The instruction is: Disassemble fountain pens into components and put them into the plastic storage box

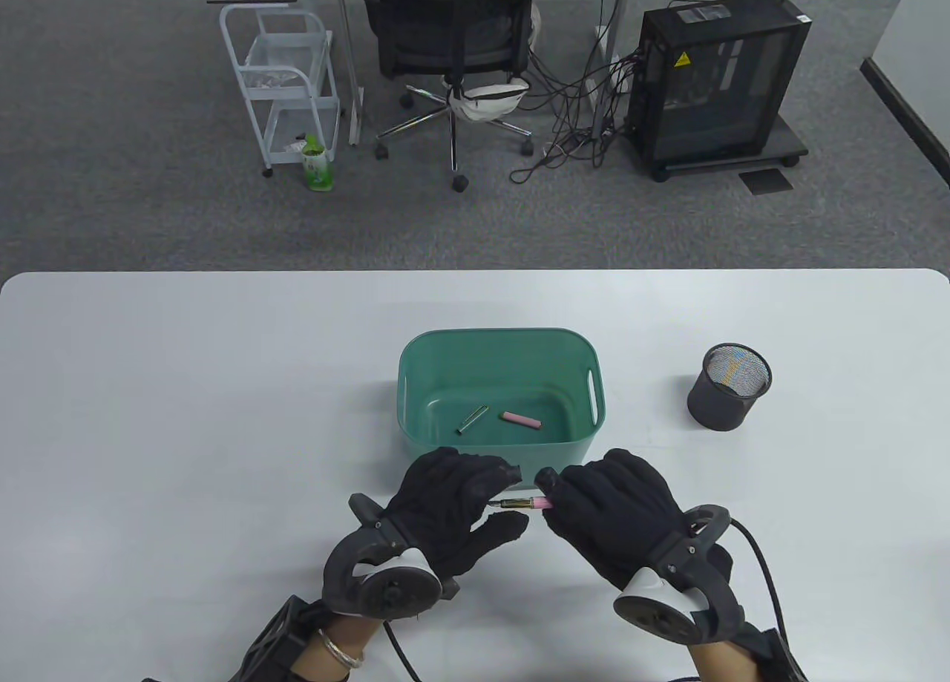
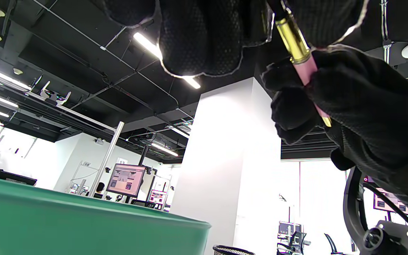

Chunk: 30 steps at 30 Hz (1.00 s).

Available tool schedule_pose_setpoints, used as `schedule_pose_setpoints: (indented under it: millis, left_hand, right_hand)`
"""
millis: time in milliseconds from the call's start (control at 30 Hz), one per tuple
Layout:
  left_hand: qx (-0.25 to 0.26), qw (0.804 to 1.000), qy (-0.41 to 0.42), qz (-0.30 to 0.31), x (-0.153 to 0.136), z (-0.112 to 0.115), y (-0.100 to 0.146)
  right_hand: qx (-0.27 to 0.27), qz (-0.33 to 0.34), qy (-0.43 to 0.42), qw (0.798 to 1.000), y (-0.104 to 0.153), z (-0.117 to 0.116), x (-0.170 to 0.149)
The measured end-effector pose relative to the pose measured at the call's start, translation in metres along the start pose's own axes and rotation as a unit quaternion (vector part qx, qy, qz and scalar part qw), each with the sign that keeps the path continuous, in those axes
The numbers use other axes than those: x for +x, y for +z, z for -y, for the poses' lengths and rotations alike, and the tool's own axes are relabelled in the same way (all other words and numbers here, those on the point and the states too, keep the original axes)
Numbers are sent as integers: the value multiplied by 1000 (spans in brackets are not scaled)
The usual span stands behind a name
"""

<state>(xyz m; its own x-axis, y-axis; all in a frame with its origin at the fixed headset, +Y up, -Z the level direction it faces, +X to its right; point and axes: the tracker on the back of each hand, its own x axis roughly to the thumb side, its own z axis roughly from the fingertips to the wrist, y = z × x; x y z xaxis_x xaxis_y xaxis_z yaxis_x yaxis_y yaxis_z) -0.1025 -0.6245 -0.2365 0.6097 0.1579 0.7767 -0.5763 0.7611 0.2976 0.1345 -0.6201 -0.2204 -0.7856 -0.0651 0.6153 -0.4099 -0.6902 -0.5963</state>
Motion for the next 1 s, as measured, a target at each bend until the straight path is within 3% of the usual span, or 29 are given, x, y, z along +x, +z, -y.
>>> schedule_pose_setpoints:
  millis: [1000]
  left_hand:
    - [-8, 1000, 5, 5, 1, 2, -1]
  right_hand:
    - [-3, 3, 0, 1000, 1, 0, 0]
